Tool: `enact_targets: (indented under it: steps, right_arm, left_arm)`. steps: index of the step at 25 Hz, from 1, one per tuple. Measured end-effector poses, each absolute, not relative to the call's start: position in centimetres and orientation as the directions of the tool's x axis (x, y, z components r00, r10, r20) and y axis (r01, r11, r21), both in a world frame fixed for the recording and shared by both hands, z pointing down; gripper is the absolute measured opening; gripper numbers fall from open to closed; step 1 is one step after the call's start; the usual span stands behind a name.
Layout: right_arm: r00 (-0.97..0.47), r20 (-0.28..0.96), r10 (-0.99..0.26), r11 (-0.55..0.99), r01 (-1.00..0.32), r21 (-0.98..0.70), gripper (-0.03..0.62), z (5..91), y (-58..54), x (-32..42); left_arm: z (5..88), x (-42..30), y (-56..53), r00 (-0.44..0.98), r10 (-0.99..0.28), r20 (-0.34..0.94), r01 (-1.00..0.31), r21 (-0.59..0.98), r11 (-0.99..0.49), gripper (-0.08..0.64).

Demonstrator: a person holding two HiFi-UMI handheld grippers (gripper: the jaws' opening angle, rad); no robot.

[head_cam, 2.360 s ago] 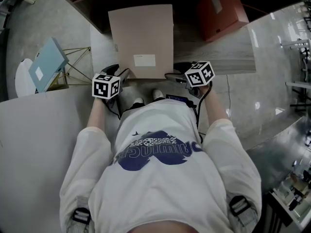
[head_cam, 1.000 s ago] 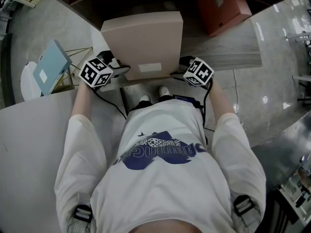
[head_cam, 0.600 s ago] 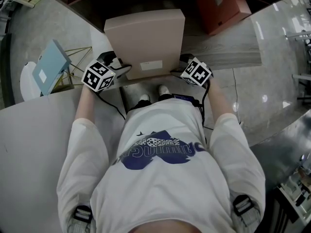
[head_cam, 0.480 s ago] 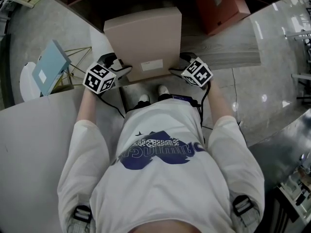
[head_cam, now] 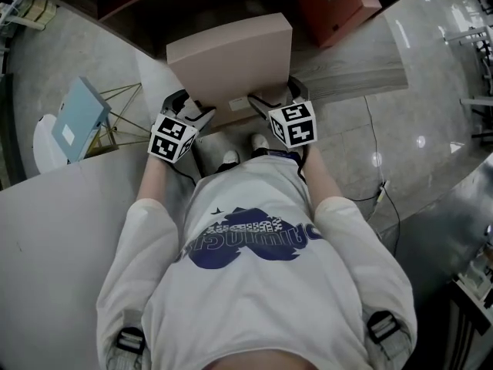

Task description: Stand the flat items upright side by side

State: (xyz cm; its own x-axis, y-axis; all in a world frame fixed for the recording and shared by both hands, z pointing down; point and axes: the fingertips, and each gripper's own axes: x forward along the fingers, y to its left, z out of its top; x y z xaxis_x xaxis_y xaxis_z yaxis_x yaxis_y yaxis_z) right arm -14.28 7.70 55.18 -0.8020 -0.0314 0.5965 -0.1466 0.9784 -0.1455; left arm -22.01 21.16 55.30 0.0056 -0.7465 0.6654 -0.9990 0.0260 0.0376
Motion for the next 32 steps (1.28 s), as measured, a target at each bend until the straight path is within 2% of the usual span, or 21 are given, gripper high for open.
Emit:
enact_targets:
  steps: [4, 17, 25, 32]
  right_arm:
    - [-0.806, 0.588, -0.07, 0.974, -0.181, -0.133, 0.445, 55.1, 7.2, -13.4]
    - [-0.864, 0.5, 0.057, 0.998, 0.037, -0.05, 0.445, 55.0, 6.1, -13.6]
    - [-0.86, 0.502, 0.092, 0.993, 0.118, 0.019, 0.445, 55.0, 4.4, -14.0]
    - [-0.833, 0.536, 0.135, 0.982, 0.183, 0.037, 0.443, 55.2, 1.9, -13.6]
  left_arm:
    - [54.7, -21.5, 20.6, -0.047, -0.754, 0.655, -0.999, -0.039, 0.029, 0.324]
    - [55.3, -19.0, 20.9, -0.084, -0.774, 0.628, -0.994, -0.105, 0.023, 0.324]
    - [55.0, -17.8, 20.0, -0.195, -0.789, 0.582, -0.965, -0.259, 0.047, 0.324]
    - [54.7, -15.9, 18.1, -0.188, -0.803, 0.565, -0.972, -0.223, 0.071, 0.324]
